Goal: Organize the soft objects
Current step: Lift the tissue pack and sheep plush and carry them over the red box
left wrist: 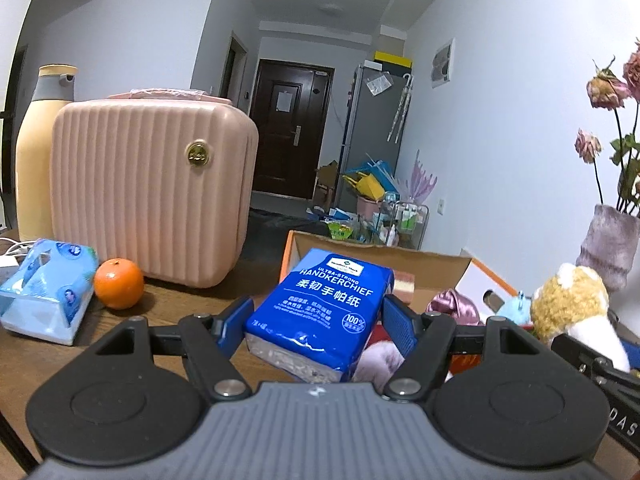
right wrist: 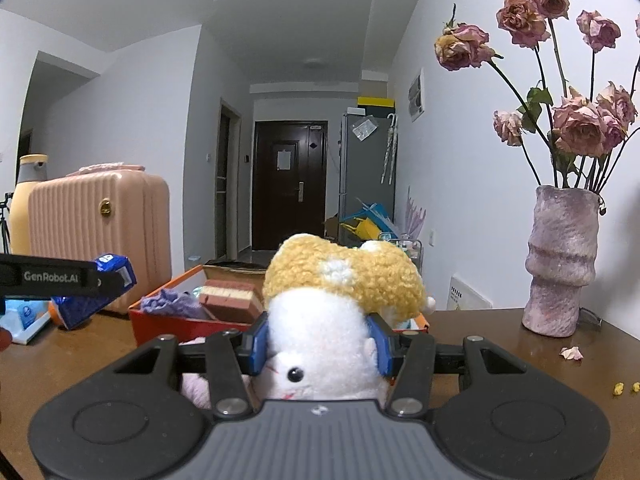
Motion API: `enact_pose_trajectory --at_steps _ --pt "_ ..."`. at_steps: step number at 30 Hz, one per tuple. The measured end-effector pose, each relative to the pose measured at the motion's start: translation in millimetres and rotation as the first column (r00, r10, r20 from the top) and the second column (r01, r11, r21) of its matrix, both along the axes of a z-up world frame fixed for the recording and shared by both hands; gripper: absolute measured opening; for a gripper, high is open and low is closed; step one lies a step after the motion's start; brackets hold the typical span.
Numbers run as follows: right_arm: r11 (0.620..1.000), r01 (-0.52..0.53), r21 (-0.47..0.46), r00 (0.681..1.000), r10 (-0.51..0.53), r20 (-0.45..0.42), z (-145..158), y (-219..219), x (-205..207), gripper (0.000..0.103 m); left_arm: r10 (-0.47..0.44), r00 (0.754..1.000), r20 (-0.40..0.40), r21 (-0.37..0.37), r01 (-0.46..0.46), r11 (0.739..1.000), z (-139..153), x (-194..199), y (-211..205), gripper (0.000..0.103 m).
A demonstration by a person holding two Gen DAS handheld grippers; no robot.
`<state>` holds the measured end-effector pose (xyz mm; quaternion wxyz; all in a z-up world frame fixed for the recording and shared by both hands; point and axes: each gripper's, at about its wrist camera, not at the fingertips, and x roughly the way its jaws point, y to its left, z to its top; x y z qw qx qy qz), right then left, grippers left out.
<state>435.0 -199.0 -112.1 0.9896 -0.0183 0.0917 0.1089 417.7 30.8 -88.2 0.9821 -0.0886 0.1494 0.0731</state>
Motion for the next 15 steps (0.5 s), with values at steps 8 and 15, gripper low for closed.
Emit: enact_pose_trajectory --at_steps 8,15 --pt "0.999 0.018 0.033 1.0 -0.019 0.003 5 -5 25 0.049 0.012 1.0 0.021 -0.025 -0.011 1.0 5 24 -10 0.071" --pt "0.999 0.019 0.046 1.0 -0.019 0.004 8 -2 50 0.049 0.019 0.999 0.032 -0.034 -0.018 0.999 7 43 -18 0.071"
